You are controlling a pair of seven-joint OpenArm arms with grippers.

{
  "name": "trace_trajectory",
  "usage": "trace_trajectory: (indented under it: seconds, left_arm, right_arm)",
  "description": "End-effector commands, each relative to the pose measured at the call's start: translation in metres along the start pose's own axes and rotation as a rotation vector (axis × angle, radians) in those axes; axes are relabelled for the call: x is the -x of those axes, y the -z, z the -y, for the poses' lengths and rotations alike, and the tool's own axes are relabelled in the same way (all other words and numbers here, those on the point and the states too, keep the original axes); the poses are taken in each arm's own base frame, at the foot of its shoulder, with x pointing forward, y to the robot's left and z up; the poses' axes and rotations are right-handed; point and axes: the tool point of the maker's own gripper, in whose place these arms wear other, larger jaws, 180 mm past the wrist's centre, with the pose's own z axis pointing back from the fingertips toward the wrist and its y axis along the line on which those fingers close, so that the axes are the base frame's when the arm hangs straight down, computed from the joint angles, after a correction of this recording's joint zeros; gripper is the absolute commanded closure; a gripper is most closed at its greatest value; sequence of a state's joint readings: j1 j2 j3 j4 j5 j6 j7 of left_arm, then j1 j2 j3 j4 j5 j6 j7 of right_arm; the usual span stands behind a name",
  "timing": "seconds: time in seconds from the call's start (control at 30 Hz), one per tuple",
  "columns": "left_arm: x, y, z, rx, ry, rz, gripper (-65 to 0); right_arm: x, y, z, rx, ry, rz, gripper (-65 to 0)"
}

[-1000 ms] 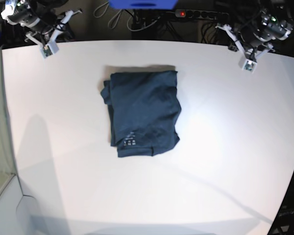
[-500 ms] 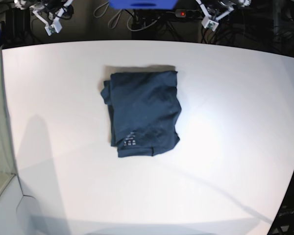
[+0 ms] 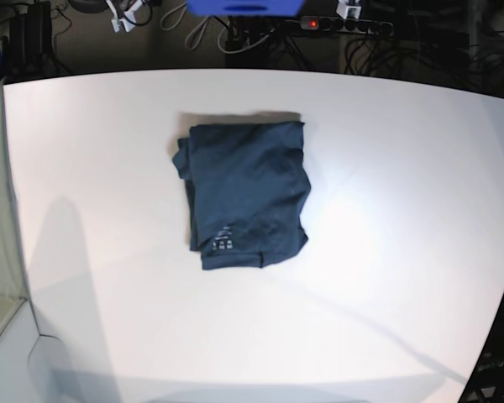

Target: Layout the t-shirt on the table in an organized manner, then fold the t-shirt properly

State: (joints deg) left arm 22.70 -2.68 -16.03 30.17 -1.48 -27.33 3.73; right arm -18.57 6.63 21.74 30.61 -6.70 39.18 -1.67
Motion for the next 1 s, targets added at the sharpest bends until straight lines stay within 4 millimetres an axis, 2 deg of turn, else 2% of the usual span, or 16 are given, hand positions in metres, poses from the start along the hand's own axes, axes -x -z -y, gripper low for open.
trace_trajectory:
  seconds: [0.0, 0.13, 0.27, 0.37, 0.43, 0.53, 0.63, 0.83, 0.97]
  left_arm:
    - [0.003, 0.001, -0.002, -0.014, -0.013, 0.018, 0.0]
    - [0.003, 0.009, -0.016, -0.100, -0.057, 0.052, 0.0]
    - [-0.004, 0.017, -0.036, -0.195, -0.078, 0.011, 0.0]
    - [-0.018, 0.016, -0.051, -0.276, -0.064, 0.022, -0.1]
    - [-0.026, 0.015, -0.061, -0.331, -0.055, 0.033, -0.1]
    - [-0.033, 0.011, -0.072, -0.403, -0.009, 0.033, -0.1]
    - [-0.036, 0.014, -0.068, -0.406, 0.039, 0.027, -0.1]
    - [-0.044, 0.015, -0.063, -0.393, 0.101, 0.065, -0.3]
    - [-0.052, 0.016, -0.063, -0.391, 0.112, 0.078, -0.3]
  right_arm:
    - [-0.002, -0.001, 0.001, -0.010, 0.013, 0.026, 0.0]
    - [0.001, 0.006, -0.012, -0.035, 0.051, 0.066, 0.0]
    - [-0.002, 0.011, -0.030, -0.083, -0.003, 0.094, 0.0]
    - [0.021, 0.016, 0.007, 0.178, -0.080, 0.035, 0.0]
    - [0.021, 0.016, 0.030, 0.347, -0.168, 0.023, 0.0]
    - [0.020, 0.001, 0.060, 0.573, -0.319, 0.035, 0.0]
    - [0.010, 0.001, 0.053, 0.632, -0.438, 0.061, 0.0]
    - [0.011, 0.002, 0.051, 0.627, -0.434, 0.061, 0.0]
    - [0.009, -0.004, 0.062, 0.649, -0.432, 0.060, 0.0]
